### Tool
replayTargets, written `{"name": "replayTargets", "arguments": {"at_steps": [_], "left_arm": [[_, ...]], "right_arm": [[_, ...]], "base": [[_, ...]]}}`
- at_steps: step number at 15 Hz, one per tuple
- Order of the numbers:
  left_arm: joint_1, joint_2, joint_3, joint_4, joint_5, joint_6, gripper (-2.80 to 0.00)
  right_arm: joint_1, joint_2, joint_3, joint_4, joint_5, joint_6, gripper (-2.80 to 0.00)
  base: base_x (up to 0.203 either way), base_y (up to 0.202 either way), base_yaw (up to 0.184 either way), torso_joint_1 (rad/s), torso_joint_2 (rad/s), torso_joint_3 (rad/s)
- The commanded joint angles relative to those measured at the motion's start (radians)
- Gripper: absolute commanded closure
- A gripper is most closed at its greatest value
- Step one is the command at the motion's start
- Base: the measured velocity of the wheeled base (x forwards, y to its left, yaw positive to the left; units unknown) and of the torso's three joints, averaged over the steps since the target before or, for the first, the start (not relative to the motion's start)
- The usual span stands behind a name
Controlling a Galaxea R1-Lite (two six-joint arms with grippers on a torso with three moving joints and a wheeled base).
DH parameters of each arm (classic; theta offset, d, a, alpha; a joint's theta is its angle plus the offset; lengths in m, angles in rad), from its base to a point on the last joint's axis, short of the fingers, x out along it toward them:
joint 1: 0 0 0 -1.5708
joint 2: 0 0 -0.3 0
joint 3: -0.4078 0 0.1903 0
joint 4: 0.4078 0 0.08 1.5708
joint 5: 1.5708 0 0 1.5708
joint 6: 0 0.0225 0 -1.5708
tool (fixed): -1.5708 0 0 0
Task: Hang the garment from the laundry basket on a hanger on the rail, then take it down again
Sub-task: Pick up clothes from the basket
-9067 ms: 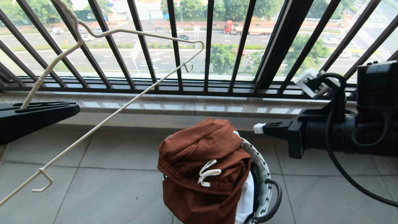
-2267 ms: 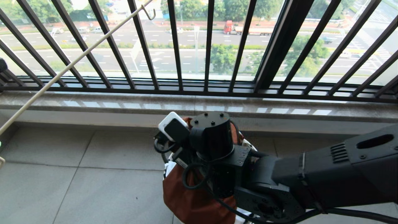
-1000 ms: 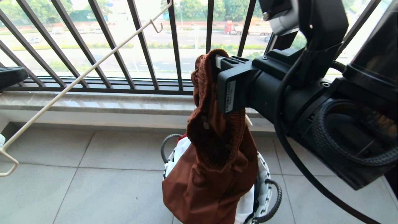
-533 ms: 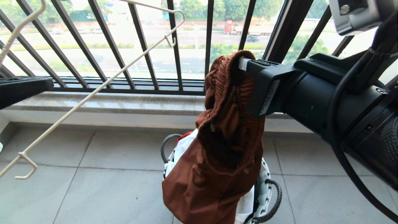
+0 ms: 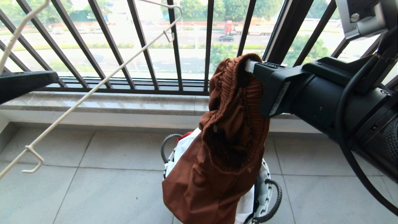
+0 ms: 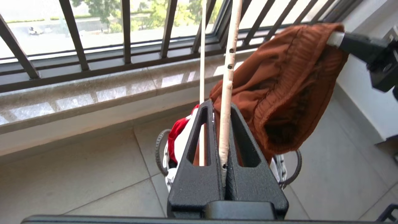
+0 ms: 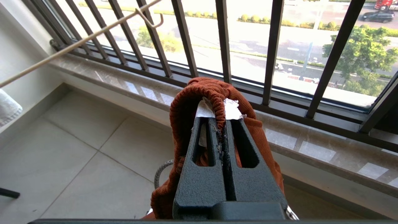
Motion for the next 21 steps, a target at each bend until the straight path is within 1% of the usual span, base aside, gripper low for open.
{"name": "replayTargets", "arguments": {"at_steps": [1, 6, 18, 21], "left_arm": [[0.0, 0.008, 0.017, -0.063, -0.001, -0.032, 0.0], [-0.001, 0.008, 0.015, -0.064, -0.002, -0.033, 0.0], [-0.004, 0.002, 0.023, -0.063, -0.003, -0.027, 0.0], [-0.003, 0.002, 0.023, -0.065, -0.003, -0.027, 0.0]], "right_arm": [[0.0, 0.018, 0.003, -0.005, -0.003, 0.001, 0.0], [-0.001, 0.023, 0.008, -0.006, -0.003, 0.001, 0.0], [-0.01, 0.05, 0.017, -0.006, -0.002, 0.009, 0.0], [-0.04, 0.087, 0.014, -0.046, 0.0, 0.008, 0.0]], "base": [[0.0, 0.0, 0.0, 0.0, 0.0, 0.0], [0.0, 0.0, 0.0, 0.001, 0.0, 0.03], [0.0, 0.0, 0.0, 0.001, 0.0, 0.197], [0.0, 0.0, 0.0, -0.001, 0.0, 0.199]]}}
